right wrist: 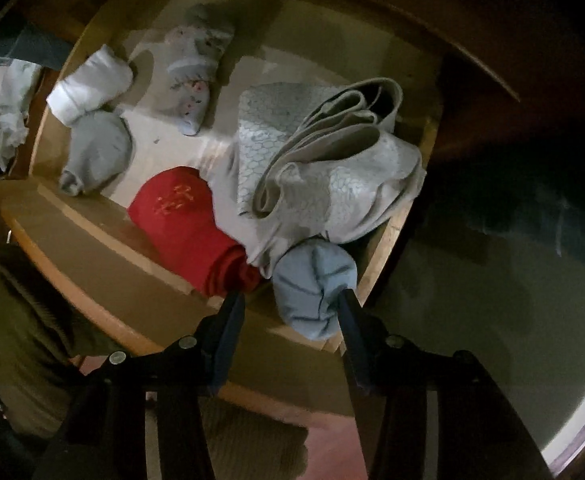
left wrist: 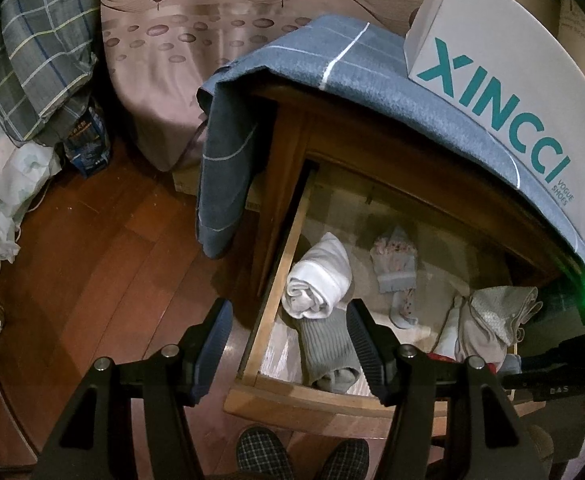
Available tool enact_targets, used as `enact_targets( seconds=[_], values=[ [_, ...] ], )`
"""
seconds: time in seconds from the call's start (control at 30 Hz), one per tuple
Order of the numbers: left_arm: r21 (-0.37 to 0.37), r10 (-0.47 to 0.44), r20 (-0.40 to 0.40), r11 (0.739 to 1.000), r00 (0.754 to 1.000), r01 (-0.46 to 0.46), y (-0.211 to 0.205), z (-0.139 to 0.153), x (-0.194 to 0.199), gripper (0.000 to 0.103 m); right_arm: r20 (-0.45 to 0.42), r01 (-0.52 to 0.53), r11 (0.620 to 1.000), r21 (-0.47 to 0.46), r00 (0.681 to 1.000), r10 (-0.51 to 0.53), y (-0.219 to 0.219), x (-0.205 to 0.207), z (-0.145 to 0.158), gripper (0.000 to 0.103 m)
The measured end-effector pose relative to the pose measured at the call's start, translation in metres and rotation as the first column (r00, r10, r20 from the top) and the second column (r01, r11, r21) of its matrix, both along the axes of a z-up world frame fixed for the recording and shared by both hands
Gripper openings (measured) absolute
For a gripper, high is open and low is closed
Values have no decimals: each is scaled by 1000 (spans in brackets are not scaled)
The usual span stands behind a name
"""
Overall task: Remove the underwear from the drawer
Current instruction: 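Move the right gripper back down into the drawer toward the blue sock, then close the right gripper on the light blue sock in the drawer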
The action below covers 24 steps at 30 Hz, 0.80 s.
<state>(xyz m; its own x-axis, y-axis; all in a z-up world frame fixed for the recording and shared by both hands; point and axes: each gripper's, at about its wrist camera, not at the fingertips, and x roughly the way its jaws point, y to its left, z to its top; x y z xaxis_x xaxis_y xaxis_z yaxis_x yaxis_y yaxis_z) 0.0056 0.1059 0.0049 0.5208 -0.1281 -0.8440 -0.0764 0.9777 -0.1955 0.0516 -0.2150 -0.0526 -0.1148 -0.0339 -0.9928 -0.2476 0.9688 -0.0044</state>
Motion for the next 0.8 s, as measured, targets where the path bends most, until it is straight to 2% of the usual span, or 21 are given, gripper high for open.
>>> enact_targets(
  seconds=[0.1,0.27,0.47,0.63,0.7,0.8],
  values=[
    [-3,-4,-8,1000,1000,4,0,-2,1,61,6,-35,999,-37,999,35,2,4,-5,46],
    [-4,-7,-16,1000,1000,7,0,-4,2,61,18,-57,998,-40,998,58,1,12,0,47],
    [6,-15,-19,1000,1000,15,-3,-3,2,61,-27,-105,992,-63,994,104,1,13,-16,48],
    [3,-21,-45,1000,999,21,-4,-6,5,61,-47,-142,989,-39,989,141,2,18,-22,52],
    [-5,-37,-47,999,998,37,-5,-6,6,61,-55,-176,984,-35,983,173,4,19,-26,54],
    [-10,-90,-95,996,991,90,-13,-12,11,61,-71,-215,976,-41,975,212,10,19,-35,54]
  ],
)
